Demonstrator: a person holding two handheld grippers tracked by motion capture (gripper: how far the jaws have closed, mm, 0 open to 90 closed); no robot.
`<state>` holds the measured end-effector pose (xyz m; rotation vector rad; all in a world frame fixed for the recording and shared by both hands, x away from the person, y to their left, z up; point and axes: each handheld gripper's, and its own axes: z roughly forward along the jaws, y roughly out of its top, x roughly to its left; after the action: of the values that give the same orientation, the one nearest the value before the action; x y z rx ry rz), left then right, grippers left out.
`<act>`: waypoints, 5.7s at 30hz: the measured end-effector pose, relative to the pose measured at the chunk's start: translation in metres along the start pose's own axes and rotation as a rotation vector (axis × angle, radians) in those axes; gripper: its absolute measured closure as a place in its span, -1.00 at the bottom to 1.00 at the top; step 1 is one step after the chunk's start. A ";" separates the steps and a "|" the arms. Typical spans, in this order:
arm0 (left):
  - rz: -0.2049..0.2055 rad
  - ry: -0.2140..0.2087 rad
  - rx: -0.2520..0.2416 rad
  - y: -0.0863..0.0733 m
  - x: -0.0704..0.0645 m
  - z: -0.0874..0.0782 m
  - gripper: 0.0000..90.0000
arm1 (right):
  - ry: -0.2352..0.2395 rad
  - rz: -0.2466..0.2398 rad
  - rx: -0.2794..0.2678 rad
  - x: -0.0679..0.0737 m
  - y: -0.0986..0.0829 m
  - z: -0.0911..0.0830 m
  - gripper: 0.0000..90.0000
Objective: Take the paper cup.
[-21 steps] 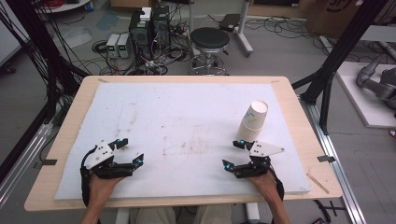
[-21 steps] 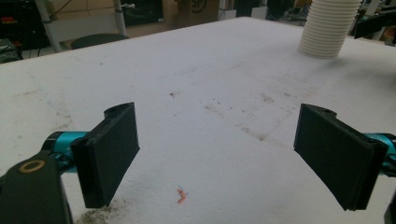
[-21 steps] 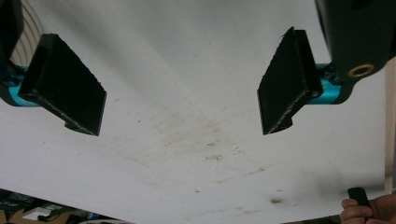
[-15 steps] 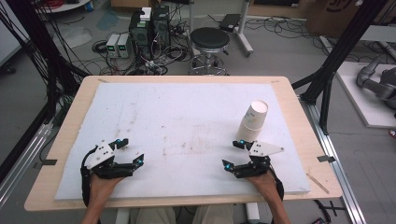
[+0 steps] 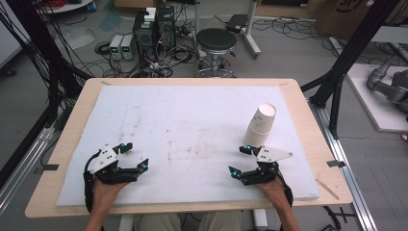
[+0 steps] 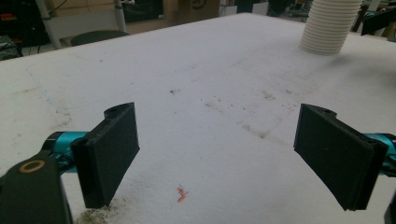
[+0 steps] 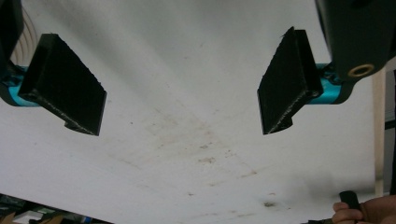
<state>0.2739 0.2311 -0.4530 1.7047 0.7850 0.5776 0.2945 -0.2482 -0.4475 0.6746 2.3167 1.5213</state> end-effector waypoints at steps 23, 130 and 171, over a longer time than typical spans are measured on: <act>-0.012 -0.003 0.009 0.000 0.001 0.001 -0.69 | -0.062 -0.060 -0.051 -0.008 0.102 -0.083 -0.65; 0.003 -0.006 0.050 0.002 -0.001 0.005 -0.69 | -0.114 -0.112 0.476 -0.106 0.254 -0.101 -0.17; 0.024 -0.013 0.040 0.001 -0.002 0.004 -0.69 | 0.159 -0.049 -0.035 0.007 0.131 -0.027 -0.17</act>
<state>0.2757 0.2265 -0.4527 1.7551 0.7725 0.5694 0.3046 -0.2218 -0.3162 0.5005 2.3947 1.6436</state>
